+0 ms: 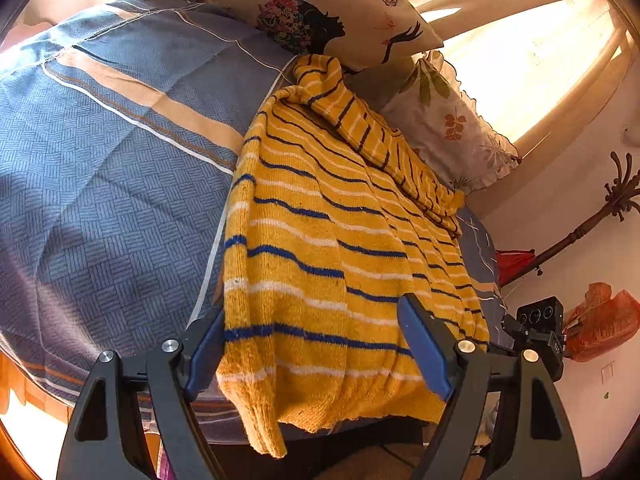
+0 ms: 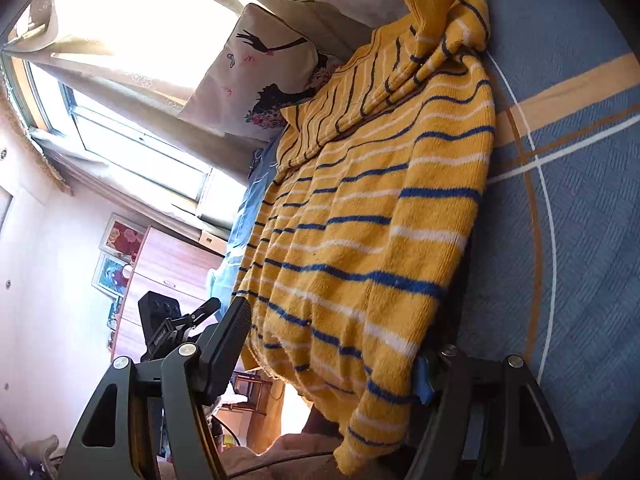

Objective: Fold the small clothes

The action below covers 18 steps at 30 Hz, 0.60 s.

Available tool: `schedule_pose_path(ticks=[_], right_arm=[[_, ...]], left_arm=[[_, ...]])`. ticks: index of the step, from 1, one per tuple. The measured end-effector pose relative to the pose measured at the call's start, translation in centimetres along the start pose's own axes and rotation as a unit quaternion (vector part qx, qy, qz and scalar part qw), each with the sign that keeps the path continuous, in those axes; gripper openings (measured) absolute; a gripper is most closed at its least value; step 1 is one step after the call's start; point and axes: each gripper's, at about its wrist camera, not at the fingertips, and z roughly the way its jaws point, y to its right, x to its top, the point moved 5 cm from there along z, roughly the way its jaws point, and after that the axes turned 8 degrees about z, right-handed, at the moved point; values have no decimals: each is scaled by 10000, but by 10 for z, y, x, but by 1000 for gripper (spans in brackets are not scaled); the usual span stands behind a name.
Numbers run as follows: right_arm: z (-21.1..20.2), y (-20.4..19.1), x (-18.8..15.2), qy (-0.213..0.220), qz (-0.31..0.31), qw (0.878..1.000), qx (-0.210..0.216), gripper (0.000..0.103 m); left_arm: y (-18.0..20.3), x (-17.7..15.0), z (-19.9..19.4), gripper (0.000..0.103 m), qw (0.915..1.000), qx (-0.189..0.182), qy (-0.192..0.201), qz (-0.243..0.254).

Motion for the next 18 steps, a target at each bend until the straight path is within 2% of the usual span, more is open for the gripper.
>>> schedule_pose_path(ticks=[6,12,18], right_arm=[[4,16,-31,-435,313,9978,389,75],[13,25,-44,-612,394,9967,363,75],[35,23,-49,-831,325,9959,170,75]], left_arm=[[3,-14,-1,81,9999,76,7,140],[-1,-30,2,81,9997,72,-206,90],[-14,-34,8,81,9994,-95,-183,-291]])
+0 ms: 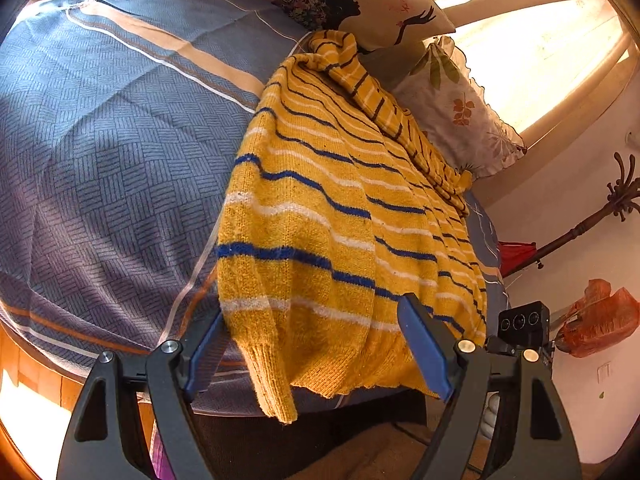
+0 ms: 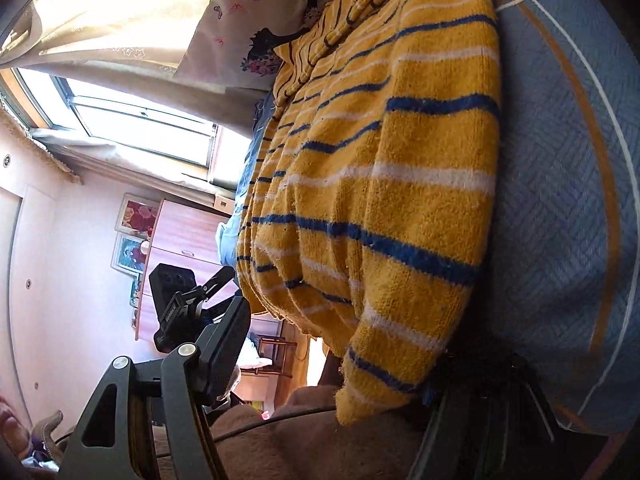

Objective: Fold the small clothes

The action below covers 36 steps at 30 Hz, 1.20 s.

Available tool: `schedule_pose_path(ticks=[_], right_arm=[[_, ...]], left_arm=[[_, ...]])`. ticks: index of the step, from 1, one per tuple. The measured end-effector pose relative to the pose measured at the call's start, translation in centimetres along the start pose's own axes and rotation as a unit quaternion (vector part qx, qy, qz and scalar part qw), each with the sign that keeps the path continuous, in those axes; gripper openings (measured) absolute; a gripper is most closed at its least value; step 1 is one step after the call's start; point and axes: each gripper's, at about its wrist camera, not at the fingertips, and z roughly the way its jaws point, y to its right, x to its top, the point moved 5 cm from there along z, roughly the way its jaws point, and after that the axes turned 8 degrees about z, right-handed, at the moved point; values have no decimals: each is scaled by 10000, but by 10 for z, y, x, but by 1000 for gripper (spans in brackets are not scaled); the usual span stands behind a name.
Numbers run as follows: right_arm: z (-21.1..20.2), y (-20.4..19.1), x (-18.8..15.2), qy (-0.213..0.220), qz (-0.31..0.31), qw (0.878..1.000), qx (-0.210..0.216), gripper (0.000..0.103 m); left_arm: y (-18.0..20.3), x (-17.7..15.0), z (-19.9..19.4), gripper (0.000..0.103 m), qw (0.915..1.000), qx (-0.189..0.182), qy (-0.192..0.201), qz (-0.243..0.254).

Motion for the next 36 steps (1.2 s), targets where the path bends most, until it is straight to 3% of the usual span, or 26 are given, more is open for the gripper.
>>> schedule_pose_path(ticks=[3,5,6,7,8,11,13,17,24,29,36], right_arm=[[10,10,-1,-58,159,9998,-117,75],[15,17,1,-48,318,9995,-70,73],[14,20,1,1,386,9992,-46,69],[14,22,2,40,443,9990,-17,48],[13,22,3,56,485,9988,50,25],[-1,16,5,270,422,9986,171,13],[-15,6,6,440,326,9977,393,11],[-45,-22,5,590,45,9926,1057,10],[-79,-60,-10,623,-530,9858,1464,9],[-70,-48,-10,528,-427,9887,1340,10],[-79,-59,31,646,-666,9902,1041,11]], left_arm=[[-2,-1,2,79,10000,29,-1,-30],[-5,-2,1,52,9994,329,-46,-28],[-8,-3,0,30,9987,489,-125,-5],[-7,-3,-4,14,9993,357,-136,-42],[-6,-2,-10,10,9997,226,-86,-91],[13,7,-32,9,9995,266,136,127],[32,15,-46,8,9988,206,304,313],[72,24,-67,8,9962,68,511,697],[115,10,-85,6,9921,-292,468,1128],[98,13,-74,6,9954,-309,351,840],[82,75,-72,6,9917,-426,1040,629]])
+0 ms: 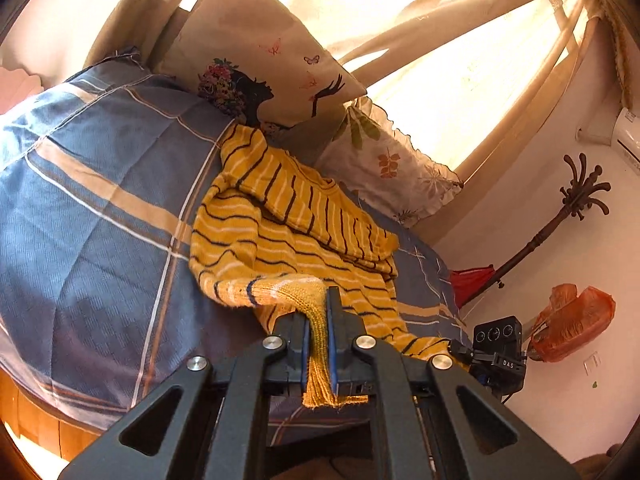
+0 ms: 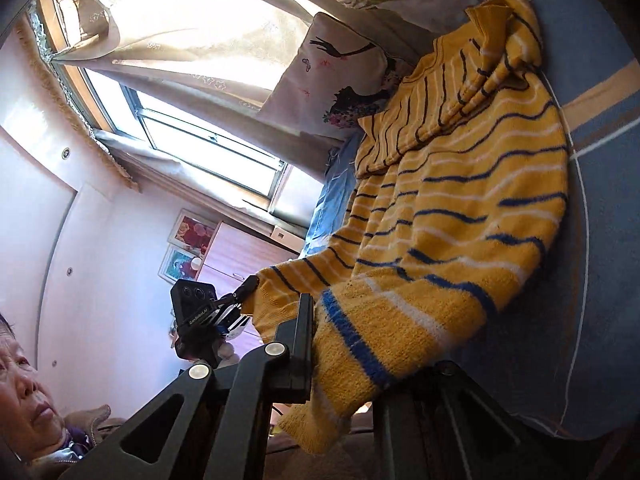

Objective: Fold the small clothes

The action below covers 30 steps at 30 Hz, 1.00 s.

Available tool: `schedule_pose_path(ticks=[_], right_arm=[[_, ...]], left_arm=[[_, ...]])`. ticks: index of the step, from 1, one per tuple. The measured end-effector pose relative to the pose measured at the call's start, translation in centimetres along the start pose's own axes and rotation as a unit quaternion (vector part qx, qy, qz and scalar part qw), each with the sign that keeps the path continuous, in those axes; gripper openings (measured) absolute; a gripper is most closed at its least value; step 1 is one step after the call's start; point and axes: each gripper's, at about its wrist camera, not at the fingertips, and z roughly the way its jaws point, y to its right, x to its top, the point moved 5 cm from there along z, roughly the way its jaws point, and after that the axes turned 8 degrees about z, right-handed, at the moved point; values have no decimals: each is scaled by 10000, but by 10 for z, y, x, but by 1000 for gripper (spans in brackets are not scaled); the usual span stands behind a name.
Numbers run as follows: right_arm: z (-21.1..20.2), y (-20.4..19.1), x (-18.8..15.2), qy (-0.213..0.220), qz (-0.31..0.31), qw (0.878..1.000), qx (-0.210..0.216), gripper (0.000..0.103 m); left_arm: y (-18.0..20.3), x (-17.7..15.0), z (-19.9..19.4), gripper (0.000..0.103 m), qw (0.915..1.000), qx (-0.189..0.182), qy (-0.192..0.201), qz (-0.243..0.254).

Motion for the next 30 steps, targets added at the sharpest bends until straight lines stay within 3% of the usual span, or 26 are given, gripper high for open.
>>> schedule_pose_path(ticks=[4,13,22,27,30], right_arm=[[10,-10,50,234,-191,9991,-298,11],[48,-13,168,491,-282,9954,-779,11],[86,67,270,683,585,9862,-1391,12],[80,118,308,925,1499,9789,-1039,13],[75,138,320,1083,1890,9722,-855,18]], left_arm=[[-6,37,26,6,9999,7,144,31],[-30,122,115,7,9998,147,-25,-150],[-87,167,243,7,9898,1121,-814,-319],[-115,176,280,8,9851,1063,-1083,-805],[-121,182,287,8,9857,833,-1084,-989]])
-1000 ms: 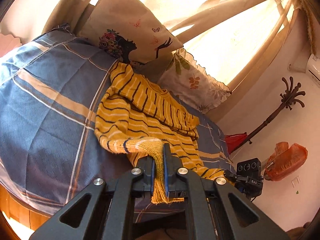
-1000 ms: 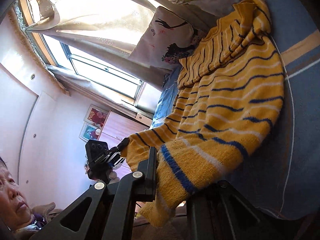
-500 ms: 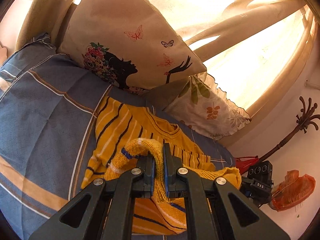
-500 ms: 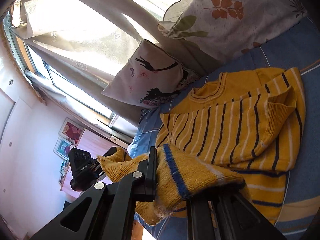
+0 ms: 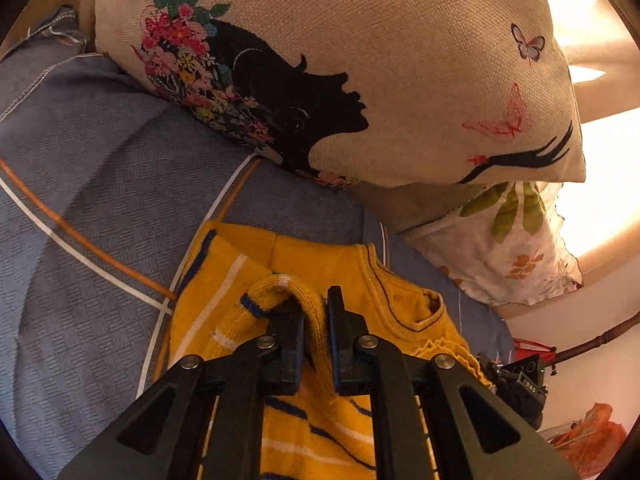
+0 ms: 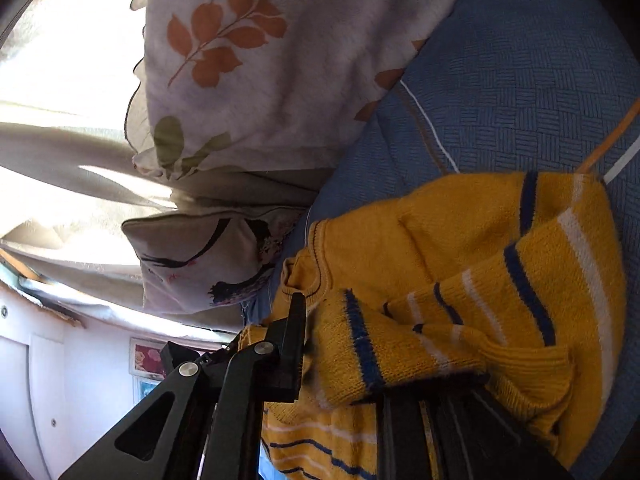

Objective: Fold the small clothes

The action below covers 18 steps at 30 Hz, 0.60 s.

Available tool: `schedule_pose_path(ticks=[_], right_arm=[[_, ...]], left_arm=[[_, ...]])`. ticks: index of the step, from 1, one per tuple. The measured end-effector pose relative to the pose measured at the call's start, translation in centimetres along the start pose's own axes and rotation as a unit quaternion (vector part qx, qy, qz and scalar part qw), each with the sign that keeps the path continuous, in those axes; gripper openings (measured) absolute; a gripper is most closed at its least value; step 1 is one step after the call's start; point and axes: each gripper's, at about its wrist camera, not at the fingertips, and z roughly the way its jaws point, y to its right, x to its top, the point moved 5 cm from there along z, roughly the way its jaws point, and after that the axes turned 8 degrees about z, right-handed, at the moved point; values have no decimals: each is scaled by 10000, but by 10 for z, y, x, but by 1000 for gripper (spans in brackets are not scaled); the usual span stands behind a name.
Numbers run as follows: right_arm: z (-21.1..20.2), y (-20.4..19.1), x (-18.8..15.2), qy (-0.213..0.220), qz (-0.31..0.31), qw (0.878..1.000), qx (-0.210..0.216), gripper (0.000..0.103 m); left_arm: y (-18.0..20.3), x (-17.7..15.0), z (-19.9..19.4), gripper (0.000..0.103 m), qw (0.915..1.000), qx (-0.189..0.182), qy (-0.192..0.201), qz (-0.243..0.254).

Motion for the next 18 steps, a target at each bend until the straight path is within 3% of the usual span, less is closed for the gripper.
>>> schedule_pose_path(ticks=[2,4,8,10,14,18], right_arm=[[-1,4,8,6,283,9991,306,30],[-3,5,14,55,429,9974,571,40],[-7,3,20,67,553,9955,768,55],[-9,0,19,98,557,9952,802,61],[-14,-7,19,174,752,9906,1129,79],[-21,-13,17,128,874,9861,1410,86]], left_arm=[[-1,5,-2,10,9997,-234,54,-63],[-2,8,-7,18,9989,-434,104,-152],[-8,9,-18,30,9986,-426,224,-236],[-12,11,-31,44,9982,-389,364,-279],[-19,11,-51,48,9969,-425,519,-409],[-13,-2,-63,51,9987,-144,484,-76]])
